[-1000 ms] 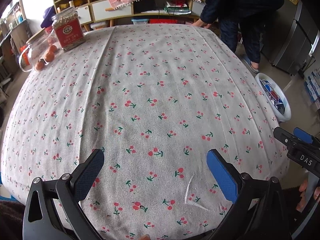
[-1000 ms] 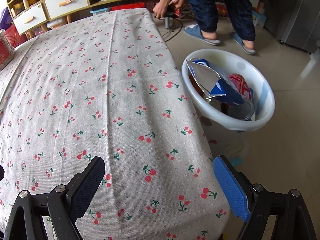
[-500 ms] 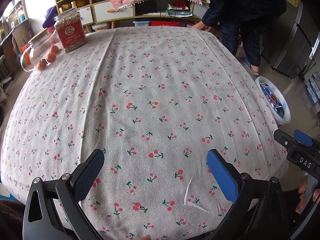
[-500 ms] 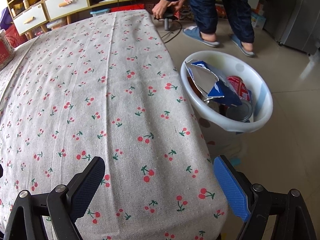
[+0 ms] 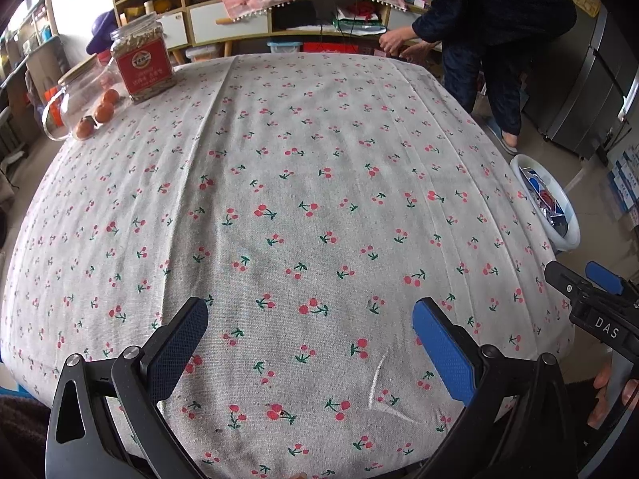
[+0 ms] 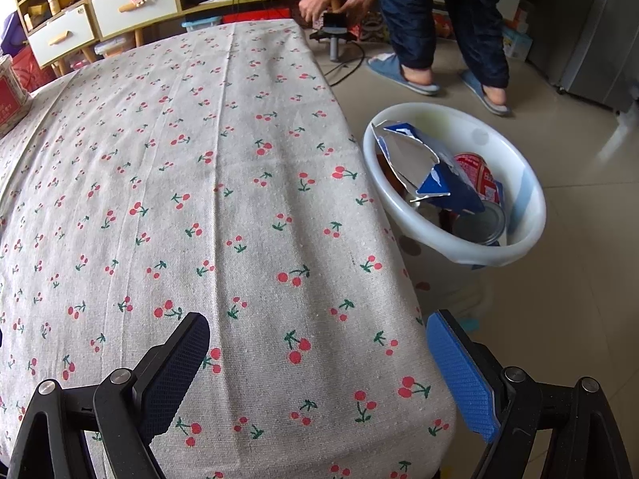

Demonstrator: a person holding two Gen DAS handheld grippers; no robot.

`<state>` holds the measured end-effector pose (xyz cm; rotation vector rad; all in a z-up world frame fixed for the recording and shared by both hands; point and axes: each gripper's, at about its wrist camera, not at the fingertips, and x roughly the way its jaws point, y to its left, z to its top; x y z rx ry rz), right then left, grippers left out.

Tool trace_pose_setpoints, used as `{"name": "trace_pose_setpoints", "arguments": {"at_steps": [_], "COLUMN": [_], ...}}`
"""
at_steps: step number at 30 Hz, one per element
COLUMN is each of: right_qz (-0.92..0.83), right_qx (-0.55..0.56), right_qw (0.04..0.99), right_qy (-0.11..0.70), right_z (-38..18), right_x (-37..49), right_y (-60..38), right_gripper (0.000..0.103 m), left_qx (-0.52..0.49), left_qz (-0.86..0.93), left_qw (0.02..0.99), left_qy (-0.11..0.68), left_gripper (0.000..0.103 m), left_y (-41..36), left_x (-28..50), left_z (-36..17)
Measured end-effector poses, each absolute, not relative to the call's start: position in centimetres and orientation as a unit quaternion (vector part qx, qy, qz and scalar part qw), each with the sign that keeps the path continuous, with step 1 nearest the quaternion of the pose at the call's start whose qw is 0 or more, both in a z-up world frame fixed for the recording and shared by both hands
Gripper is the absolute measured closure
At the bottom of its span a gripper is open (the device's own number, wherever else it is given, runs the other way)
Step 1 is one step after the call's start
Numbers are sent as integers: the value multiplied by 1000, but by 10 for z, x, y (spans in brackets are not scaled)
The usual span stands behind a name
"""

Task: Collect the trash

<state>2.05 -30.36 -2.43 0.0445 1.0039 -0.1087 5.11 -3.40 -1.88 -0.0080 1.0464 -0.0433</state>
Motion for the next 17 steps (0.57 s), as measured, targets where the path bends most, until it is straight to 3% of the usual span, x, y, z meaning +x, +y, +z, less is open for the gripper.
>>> {"name": "trace_pose_setpoints", "arguments": {"at_steps": [17], "right_qz": [-50], "right_qx": [19], "right_qw": [874], "right_qy": [483], "right_z": [-28], "right_x": [20], "right_y": [-301], "right_gripper": [11], "left_qx": [-11], "left_qz": [-30], "left_qw": [860], "left_qy": [509], "left_gripper": [0], "left_y": [-35], "left_x": [51], "left_z": [-22]}}
